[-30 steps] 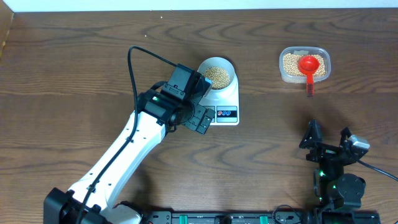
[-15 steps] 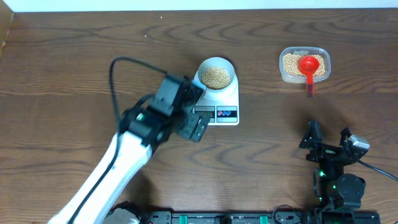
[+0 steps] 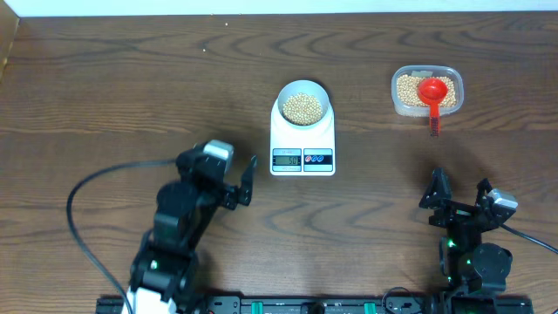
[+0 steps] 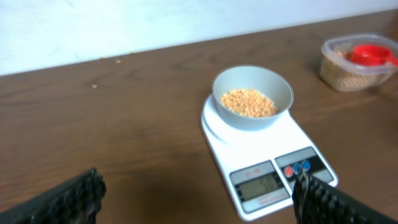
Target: Scoop item into bowl and weigh 50g on scale
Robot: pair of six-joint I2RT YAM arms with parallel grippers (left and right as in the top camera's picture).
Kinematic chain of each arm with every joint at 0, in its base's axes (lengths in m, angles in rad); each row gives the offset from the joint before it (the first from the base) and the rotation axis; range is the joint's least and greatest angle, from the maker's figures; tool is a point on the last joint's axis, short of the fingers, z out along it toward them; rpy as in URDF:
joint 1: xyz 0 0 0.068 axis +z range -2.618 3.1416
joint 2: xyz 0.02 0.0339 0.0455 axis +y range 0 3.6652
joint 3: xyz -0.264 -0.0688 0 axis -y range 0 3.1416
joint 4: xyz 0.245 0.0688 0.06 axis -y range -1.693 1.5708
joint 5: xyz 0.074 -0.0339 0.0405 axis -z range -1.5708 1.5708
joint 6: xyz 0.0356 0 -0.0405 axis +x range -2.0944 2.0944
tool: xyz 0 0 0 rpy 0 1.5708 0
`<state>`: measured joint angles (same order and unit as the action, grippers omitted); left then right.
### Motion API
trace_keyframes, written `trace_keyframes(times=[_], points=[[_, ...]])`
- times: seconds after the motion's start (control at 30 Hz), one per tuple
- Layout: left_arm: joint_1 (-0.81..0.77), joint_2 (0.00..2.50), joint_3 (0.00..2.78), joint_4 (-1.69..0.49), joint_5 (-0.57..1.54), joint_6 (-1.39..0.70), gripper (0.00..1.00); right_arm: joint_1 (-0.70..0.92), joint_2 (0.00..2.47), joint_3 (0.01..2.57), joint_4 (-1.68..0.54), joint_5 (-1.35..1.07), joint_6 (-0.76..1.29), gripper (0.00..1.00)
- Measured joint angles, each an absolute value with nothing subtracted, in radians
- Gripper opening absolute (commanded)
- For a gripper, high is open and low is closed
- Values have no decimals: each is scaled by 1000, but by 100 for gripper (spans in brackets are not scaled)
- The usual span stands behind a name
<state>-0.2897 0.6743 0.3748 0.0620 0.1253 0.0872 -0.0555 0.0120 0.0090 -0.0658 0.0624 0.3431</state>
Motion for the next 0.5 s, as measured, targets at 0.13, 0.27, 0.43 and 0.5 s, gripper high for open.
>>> trace_keyframes(times=[0.13, 0.27, 0.43, 0.5], points=[[-231, 555, 238, 138, 125, 87, 98, -56, 12, 9, -67, 62, 343, 99], [-164, 481, 162, 184, 125, 87, 98, -56, 12, 9, -66, 62, 343, 99], [-96, 395, 72, 290, 125, 87, 98, -56, 12, 9, -67, 62, 343, 99], [-83, 382, 43, 319, 125, 87, 98, -56, 12, 9, -67, 62, 343, 99]])
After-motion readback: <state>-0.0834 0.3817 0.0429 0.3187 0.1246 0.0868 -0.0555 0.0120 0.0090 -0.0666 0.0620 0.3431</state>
